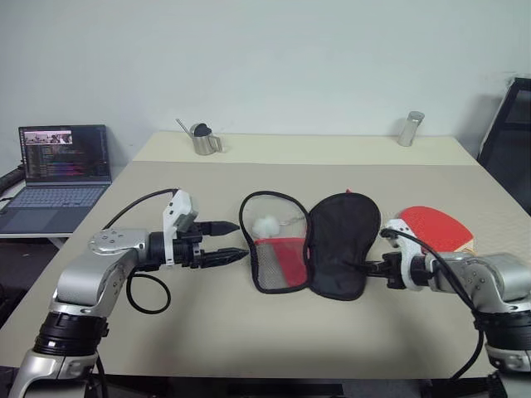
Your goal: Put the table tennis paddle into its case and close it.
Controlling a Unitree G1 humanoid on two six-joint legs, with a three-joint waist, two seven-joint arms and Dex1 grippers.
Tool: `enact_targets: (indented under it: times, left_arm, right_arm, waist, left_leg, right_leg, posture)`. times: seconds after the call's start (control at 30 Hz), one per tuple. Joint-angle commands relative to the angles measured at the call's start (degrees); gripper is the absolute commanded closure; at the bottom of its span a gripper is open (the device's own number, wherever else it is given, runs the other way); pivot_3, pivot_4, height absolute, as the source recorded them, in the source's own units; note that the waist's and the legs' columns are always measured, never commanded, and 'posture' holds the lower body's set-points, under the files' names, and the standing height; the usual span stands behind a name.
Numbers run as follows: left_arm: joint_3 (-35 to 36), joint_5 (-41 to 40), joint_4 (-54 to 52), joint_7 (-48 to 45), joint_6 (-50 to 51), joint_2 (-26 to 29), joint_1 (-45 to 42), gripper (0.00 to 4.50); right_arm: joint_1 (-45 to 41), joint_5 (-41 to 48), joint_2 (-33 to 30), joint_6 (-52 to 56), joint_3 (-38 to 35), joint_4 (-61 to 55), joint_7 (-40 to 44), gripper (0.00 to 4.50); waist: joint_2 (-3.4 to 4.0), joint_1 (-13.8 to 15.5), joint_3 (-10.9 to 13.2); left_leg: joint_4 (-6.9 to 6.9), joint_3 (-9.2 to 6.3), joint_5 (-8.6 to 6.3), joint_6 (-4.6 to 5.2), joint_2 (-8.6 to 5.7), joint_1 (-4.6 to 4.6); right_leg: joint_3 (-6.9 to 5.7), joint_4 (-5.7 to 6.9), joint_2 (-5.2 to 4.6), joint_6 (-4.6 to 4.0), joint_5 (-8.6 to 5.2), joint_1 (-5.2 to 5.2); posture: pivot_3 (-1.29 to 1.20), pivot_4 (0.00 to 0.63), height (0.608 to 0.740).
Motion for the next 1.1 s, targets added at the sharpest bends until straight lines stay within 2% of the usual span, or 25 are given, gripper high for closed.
enact_targets:
  times: [0.03,0.4,0.63,0.73,0.9,1.03,1.1]
  left_arm:
    - [0.07,0.54,0.19,-0.76,-1.66,-0.06,-1.78,0.76]
    - [-0.2,1.65,0.99,-1.16,-2.55,-0.78,-2.25,0.76]
    - [-0.25,1.93,1.53,-1.34,-3.21,-1.22,-2.65,0.76]
    - [-0.38,2.39,1.97,-1.59,-3.91,-1.49,-3.06,0.76]
    - [-0.63,2.84,2.28,-1.6,-4.66,-1.85,-3.47,0.76]
    - [-0.39,2.85,1.68,-1.27,-4.67,-2.03,-3.23,0.76]
    - [-0.38,2.8,1.3,-1.21,-4.54,-2.03,-3.15,0.76]
  right_arm:
    - [-2.87,-2.29,-3.45,-3.85,2.39,3.91,4.02,4.46]
    - [-8.16,-8.15,-4.66,-10.1,7.15,13.86,8.69,4.46]
    - [-7.84,-9.15,-3.31,-10.19,5.25,14.49,7.5,4.46]
    - [-7.15,-8.8,-2.77,-9.44,3.99,13.6,6.63,3.57]
    - [-5.06,-8.32,-2.1,-8.36,0.78,10.54,3.77,1.72]
    - [-2.27,-6.11,-2.38,-9.26,-5.39,5.41,3.23,0.34]
    - [-0.78,-5.15,-3.23,-10.85,-7.99,2.6,4.32,0.34]
  waist:
    - [0.0,0.01,0.0]
    - [-0.01,0.02,0.01]
    - [-0.01,0.02,0.01]
    - [-0.01,0.03,0.01]
    - [-0.01,0.05,0.01]
    - [-0.01,0.06,0.02]
    - [0.0,0.05,0.02]
  left_leg:
    - [0.0,0.0,0.0,0.0,0.0,0.0]
    - [0.01,0.01,0.0,0.0,0.01,-0.01]
    - [0.01,0.01,0.0,0.0,0.01,-0.01]
    - [0.01,0.0,0.0,0.0,0.01,-0.01]
    - [0.01,0.01,0.0,0.0,0.01,-0.02]
    - [0.01,0.0,0.0,0.0,0.01,-0.02]
    - [0.01,0.0,0.0,0.0,0.01,-0.02]
  right_leg:
    - [0.0,0.0,0.0,0.0,0.0,0.0]
    - [0.0,0.0,0.0,0.0,0.0,0.0]
    - [0.0,0.01,-0.01,0.0,0.0,0.0]
    - [0.0,0.01,-0.01,0.0,0.0,0.0]
    - [0.0,0.01,-0.01,-0.01,0.0,0.0]
    - [0.0,0.01,-0.01,0.0,0.0,0.0]
    - [0.0,0.01,-0.01,0.0,0.0,0.0]
  posture:
    - [0.0,0.15,0.74]
    - [0.0,0.15,0.74]
    - [0.0,0.15,0.74]
    - [0.0,0.15,0.74]
    - [0.0,0.15,0.74]
    - [0.0,0.15,0.74]
    - [0.0,0.15,0.74]
